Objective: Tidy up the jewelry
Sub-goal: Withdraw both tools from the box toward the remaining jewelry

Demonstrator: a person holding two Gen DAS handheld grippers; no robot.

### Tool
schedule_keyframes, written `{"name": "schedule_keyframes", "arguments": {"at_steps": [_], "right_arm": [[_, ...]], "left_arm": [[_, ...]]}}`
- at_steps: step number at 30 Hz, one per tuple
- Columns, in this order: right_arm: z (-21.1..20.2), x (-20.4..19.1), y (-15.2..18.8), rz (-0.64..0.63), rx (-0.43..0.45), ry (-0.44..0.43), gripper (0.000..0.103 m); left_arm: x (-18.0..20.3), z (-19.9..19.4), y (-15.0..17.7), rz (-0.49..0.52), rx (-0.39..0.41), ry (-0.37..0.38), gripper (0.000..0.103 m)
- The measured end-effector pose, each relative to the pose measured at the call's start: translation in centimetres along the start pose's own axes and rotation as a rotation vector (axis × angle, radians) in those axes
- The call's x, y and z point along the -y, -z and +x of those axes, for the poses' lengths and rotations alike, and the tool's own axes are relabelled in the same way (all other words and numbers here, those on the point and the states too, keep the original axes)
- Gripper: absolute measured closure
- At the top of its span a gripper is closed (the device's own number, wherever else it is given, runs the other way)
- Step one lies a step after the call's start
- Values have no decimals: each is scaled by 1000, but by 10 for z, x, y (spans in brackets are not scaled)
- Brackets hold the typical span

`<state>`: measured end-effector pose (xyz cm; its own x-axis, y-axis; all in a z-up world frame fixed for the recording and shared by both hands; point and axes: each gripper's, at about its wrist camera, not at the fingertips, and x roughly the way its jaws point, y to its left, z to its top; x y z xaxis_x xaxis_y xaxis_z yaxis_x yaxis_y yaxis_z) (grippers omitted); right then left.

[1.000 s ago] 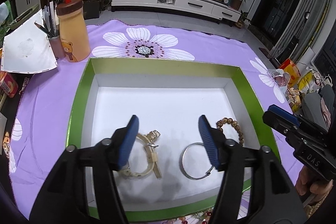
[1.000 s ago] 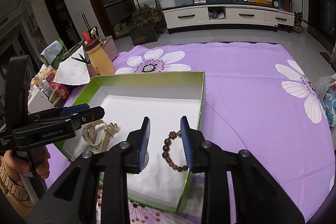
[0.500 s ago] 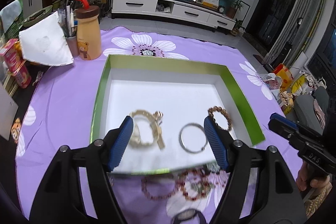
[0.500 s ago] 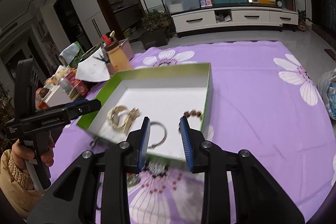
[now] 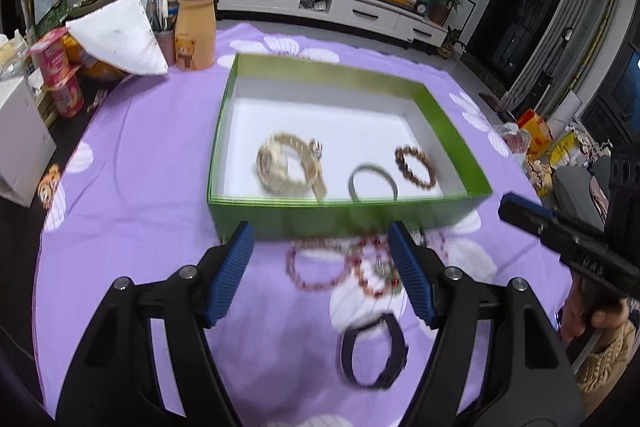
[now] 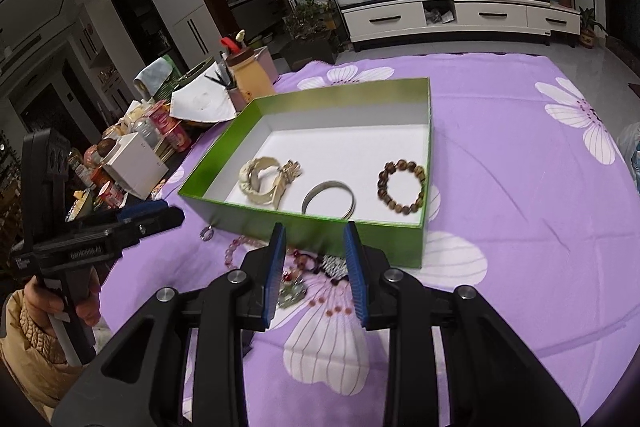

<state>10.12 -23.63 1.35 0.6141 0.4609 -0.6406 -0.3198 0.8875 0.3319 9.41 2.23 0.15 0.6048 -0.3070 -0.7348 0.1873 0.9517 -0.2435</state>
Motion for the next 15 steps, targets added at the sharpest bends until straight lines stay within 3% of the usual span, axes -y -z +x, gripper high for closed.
{"name": "schedule_keyframes", "arguments": {"at_steps": [15], "right_arm": [[19, 7, 36, 63, -103, -16, 73]], "left_arm": [[-5, 8, 60, -50, -103, 19, 32]]}}
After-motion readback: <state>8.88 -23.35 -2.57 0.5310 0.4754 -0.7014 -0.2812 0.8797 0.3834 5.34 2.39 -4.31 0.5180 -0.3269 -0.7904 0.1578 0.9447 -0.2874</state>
